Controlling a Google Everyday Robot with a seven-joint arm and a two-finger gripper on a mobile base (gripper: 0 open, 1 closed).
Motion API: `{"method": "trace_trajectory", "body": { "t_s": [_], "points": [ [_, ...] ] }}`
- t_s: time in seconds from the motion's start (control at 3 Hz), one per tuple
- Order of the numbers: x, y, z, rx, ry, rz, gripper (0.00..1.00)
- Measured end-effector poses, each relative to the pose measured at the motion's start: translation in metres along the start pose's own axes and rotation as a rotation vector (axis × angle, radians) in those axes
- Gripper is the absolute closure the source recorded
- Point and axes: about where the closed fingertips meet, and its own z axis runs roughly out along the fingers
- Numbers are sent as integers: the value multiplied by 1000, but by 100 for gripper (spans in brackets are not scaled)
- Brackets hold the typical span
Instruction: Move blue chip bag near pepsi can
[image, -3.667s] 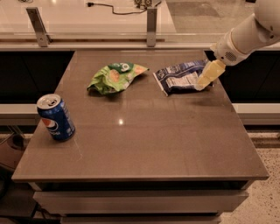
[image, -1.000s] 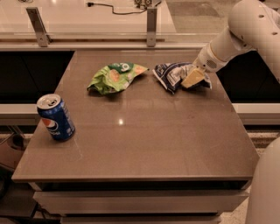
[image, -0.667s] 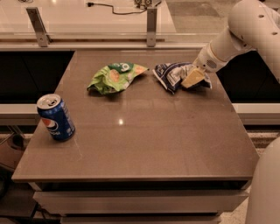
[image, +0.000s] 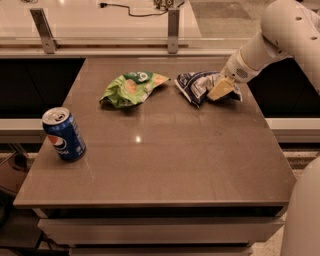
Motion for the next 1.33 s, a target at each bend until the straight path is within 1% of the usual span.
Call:
{"method": "trace_trajectory", "body": {
  "t_s": [0.33, 1.0, 1.33],
  "points": [
    [0, 20, -27, -9, -3, -30, 100],
    [-3, 62, -84, -10, -46, -96, 100],
    [-17, 88, -91, -40, -80, -152, 100]
  ]
}}
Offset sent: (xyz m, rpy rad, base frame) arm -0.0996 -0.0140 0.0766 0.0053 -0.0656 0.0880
